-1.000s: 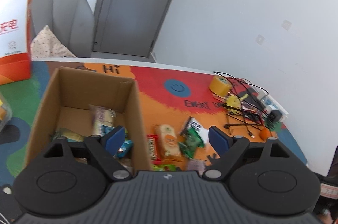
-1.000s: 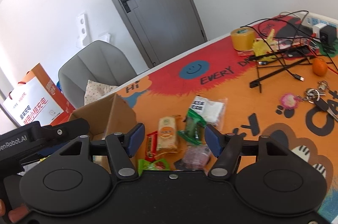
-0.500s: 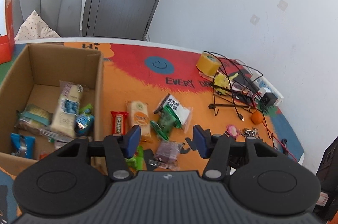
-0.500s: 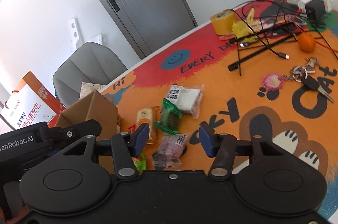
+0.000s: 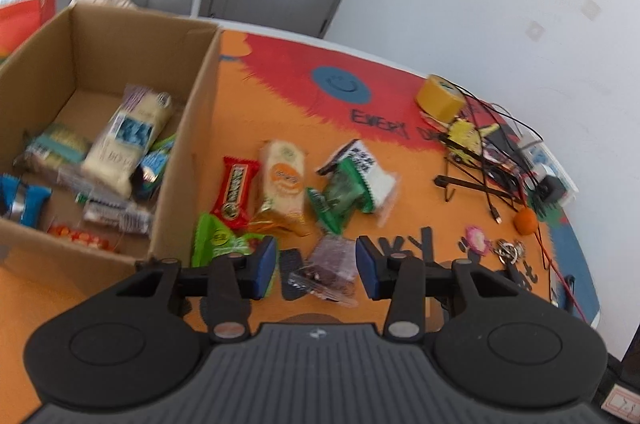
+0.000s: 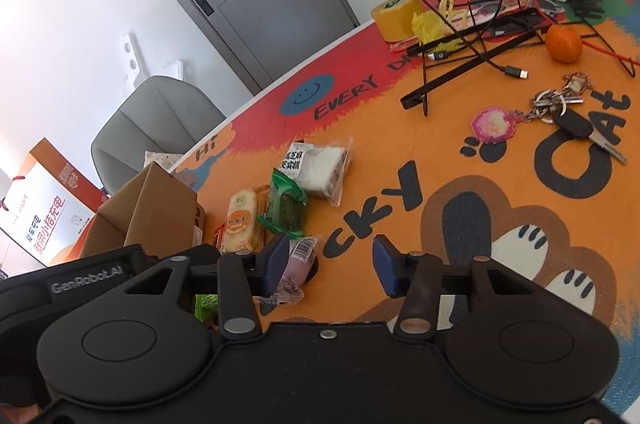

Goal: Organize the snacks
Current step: 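Withdraw both tools from the box back over the snack pile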

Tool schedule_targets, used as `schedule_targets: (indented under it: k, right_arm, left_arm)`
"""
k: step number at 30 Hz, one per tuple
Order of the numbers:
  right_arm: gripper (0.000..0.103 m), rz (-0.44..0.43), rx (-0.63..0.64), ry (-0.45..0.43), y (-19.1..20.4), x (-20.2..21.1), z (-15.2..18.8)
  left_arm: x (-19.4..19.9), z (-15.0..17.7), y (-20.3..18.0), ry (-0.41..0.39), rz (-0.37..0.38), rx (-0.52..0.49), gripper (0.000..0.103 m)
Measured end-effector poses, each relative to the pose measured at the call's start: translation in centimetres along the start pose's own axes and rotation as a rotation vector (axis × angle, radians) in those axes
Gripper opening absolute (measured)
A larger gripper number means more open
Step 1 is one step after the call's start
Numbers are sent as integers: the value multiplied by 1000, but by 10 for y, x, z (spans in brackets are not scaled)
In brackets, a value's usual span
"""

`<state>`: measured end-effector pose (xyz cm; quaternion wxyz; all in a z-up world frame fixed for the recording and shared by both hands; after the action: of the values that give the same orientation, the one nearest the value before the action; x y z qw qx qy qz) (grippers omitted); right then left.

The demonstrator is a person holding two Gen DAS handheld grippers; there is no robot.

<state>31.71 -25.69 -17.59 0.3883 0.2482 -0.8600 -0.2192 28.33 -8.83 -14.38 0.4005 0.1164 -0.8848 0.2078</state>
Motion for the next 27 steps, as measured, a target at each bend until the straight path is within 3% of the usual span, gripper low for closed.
schedule_targets:
  k: [6, 13, 19, 27]
  right_arm:
    - [48, -10, 3, 26, 6, -12, 5]
    - [48, 0, 20, 49, 14, -27, 8]
    - [56, 22, 32, 64, 16, -37, 10]
    - [60, 54, 37, 65, 14, -42, 7]
  left_arm:
    - [-9, 2, 16, 4, -52, 35, 43]
    - [-19, 0, 37, 3, -116, 71, 51]
    - [-30, 1, 39, 1, -113, 45, 67]
    - [-42, 5, 41, 19, -123, 35, 67]
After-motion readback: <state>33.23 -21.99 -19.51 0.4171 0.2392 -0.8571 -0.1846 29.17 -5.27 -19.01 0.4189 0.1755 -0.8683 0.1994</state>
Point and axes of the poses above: each gripper's, at about its wrist camera, not at the fingertips, and x roughly against the way its jaws point, y to its left, z to its underside, the point moved 9 cm from there along -x, roughly the way its jaws point, and after that the axes turned 7 degrees about -z, right-handed, at the moved point
